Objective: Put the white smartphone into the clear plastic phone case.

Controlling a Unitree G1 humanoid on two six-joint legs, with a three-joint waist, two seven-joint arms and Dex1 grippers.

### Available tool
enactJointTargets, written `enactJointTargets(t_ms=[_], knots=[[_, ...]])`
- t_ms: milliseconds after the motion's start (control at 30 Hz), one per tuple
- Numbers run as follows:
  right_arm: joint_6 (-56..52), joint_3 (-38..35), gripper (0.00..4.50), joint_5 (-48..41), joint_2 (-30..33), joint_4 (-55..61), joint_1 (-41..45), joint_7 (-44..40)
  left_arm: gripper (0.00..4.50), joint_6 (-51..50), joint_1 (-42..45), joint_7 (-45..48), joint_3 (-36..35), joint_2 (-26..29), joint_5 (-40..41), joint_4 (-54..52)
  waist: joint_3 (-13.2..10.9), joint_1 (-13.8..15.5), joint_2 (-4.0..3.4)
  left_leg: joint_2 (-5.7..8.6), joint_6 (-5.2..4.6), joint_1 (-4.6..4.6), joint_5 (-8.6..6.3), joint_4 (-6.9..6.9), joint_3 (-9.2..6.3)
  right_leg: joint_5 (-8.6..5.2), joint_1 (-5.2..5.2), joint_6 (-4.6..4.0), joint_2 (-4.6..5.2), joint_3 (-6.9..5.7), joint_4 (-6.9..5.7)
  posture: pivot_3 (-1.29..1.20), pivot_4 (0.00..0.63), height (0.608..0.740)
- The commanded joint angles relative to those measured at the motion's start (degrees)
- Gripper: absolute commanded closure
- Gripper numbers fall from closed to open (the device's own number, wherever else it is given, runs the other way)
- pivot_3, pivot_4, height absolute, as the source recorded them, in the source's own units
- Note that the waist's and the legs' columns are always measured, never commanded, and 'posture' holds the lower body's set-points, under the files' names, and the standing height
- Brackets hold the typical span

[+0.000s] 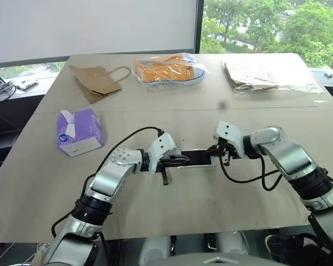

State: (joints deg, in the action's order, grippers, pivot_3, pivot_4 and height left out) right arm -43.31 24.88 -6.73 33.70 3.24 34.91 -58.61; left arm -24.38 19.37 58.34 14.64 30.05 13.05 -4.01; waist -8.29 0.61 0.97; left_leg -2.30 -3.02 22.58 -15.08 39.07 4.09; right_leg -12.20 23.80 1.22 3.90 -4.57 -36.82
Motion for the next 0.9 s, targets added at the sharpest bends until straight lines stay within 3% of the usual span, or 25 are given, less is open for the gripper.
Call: enactJointTargets(t_ms=[33, 400, 633, 900], knots=[[-1.8, 5.91, 4.5, 3.33, -0.07, -6.9, -2.65, -0.18, 4.45, 0.12, -0.22, -0.24, 0.53, 0.14, -0.31, -1.57, 0.14, 0.01, -0.08, 0.0, 0.0, -0.01, 0.0, 0.0, 0.0, 0.0, 0.0, 0.0, 0.05, -0.01, 0.0, 0.0, 0.15, 0.74], [-0.63, 5.05, 4.5, 4.2, -1.85, -9.84, -3.04, 0.8, 4.45, 0.07, -0.61, -0.89, 0.58, -0.14, -0.65, -1.66, 0.84, 0.0, -0.07, 0.0, 0.01, -0.05, -0.01, -0.03, 0.0, 0.0, -0.02, -0.02, 0.25, 0.01, 0.02, 0.0, 0.15, 0.74], [-5.27, -4.88, 4.5, -2.62, 0.01, 4.92, -5.73, 1.5, 4.45, 0.26, -0.8, -1.22, 0.6, -0.17, -0.91, -1.26, 0.74, 0.16, -0.23, 0.0, 0.01, 0.19, -0.01, -0.11, -0.02, 0.03, 0.13, -0.08, 0.32, 0.19, 0.06, 0.0, 0.15, 0.74], [-9.05, -4.29, 4.5, -6.04, 5.4, 16.48, -9.71, 0.85, 4.45, 0.65, -0.57, -1.03, 0.83, -0.25, -1.11, -0.44, 0.61, 0.17, -0.25, 0.09, 0.01, 0.3, 0.0, -0.66, 0.0, 0.11, 0.26, -0.21, 0.21, 0.13, 0.48, 0.0, 0.15, 0.74]])
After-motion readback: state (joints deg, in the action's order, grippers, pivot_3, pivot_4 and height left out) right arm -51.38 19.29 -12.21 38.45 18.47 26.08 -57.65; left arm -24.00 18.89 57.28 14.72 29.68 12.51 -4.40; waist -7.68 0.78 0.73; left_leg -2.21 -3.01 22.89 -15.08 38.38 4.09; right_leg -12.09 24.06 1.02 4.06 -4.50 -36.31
